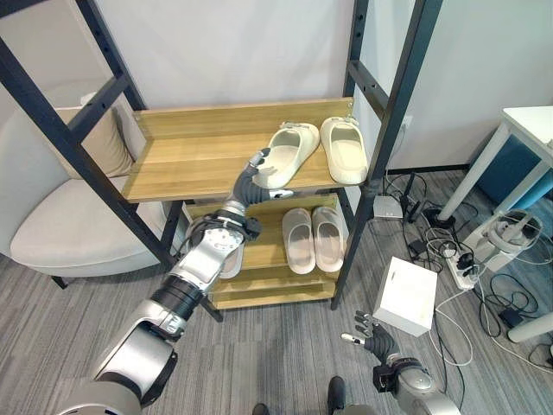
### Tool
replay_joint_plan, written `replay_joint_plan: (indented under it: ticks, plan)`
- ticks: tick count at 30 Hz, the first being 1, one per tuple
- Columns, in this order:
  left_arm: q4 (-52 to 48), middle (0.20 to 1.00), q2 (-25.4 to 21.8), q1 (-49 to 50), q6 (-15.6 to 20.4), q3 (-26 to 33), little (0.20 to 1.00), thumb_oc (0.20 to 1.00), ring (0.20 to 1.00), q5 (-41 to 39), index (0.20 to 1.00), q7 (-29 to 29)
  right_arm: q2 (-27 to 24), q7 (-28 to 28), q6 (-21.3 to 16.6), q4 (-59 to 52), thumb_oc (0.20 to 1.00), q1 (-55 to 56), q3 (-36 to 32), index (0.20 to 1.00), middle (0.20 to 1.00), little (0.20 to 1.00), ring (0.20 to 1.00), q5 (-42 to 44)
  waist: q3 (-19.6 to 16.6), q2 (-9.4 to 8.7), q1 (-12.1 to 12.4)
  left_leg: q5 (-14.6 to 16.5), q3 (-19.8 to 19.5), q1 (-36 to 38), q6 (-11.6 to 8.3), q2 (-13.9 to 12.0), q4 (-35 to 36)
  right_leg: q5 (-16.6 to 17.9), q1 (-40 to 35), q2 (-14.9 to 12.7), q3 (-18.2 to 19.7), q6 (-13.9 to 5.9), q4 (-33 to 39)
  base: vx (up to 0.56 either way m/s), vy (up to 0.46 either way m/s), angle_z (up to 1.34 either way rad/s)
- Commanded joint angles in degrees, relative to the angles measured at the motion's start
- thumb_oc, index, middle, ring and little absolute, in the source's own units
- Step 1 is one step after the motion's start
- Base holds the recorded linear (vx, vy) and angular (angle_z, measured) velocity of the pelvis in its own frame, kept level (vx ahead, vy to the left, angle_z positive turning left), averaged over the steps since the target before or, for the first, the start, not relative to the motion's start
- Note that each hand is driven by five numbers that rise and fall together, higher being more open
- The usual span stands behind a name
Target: Arrange the slippers neatly on the shoe rack.
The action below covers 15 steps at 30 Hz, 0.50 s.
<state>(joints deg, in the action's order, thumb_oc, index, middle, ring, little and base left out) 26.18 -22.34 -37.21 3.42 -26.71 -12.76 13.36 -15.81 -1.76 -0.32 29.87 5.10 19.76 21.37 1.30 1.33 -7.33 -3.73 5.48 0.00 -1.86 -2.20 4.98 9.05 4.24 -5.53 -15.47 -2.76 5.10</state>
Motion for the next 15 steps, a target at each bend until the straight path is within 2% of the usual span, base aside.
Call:
replay_joint_plan:
  ticks: [1, 5, 11, 12, 15]
  plan:
    - [7.0, 1.0, 1.5, -7.9, 0.2, -0.7, 1.0, 1.0, 1.0, -6.2, 1.0, -2.6, 0.9, -1.1, -0.3, 0.5, 1.0, -4.0, 0.2, 1.0, 1.0, 1.0, 1.0, -0.6, 1.2, 0.18, -0.1, 9.1, 0.6, 1.1, 1.92, 1.6, 0.0, -11.9, -5.5, -1.0, -0.6, -5.07, -0.1, 0.0, 0.0, 0.0]
    - [7.6, 1.0, 4.2, -9.9, -0.1, -3.2, 1.0, 1.0, 1.0, -8.2, 1.0, -3.2, 1.6, -1.5, 0.1, 2.3, 1.0, -4.9, 0.9, 1.0, 1.0, 1.0, 1.0, -0.9, 1.1, 0.66, -0.6, 9.1, 0.8, 1.3, 2.04, 1.6, 0.0, -11.9, -5.5, -1.1, -0.4, -5.05, -0.1, 0.0, 0.0, 0.0]
    - [7.2, 1.0, 7.4, -11.3, 0.4, -3.8, 1.0, 1.0, 1.0, -11.2, 1.0, -2.7, 1.7, -1.8, 0.1, 2.2, 1.0, -4.5, 1.1, 1.0, 1.0, 1.0, 1.0, -0.6, 1.0, 0.84, -1.0, 9.1, 0.6, 1.3, 2.0, 1.7, 0.0, -12.0, -5.6, -1.1, -0.5, -4.96, -0.1, 0.0, -0.001, -0.01]
    - [6.6, 1.0, 8.8, -11.2, 1.2, -3.6, 1.0, 1.0, 1.0, -14.9, 1.0, -2.1, 1.9, -1.9, 0.1, 2.1, 1.0, -4.3, 1.4, 1.0, 1.0, 1.0, 1.0, -0.5, 1.0, 0.89, -1.2, 9.1, 0.6, 1.2, 1.97, 1.6, 0.0, -12.1, -5.6, -1.2, -0.5, -4.93, -0.1, 0.0, 0.0, 0.0]
    - [5.4, 1.0, 9.1, -11.4, 1.3, -4.0, 1.0, 1.0, 1.0, -15.7, 1.0, -2.2, 1.9, -2.0, -0.1, 2.2, 1.0, -4.2, 1.4, 1.0, 1.0, 1.0, 1.0, -0.2, 0.9, 0.88, -1.3, 9.0, 0.5, 1.2, 1.94, 1.7, 0.0, -12.2, -5.6, -1.1, -0.5, -4.89, -0.1, 0.0, 0.0, 0.0]
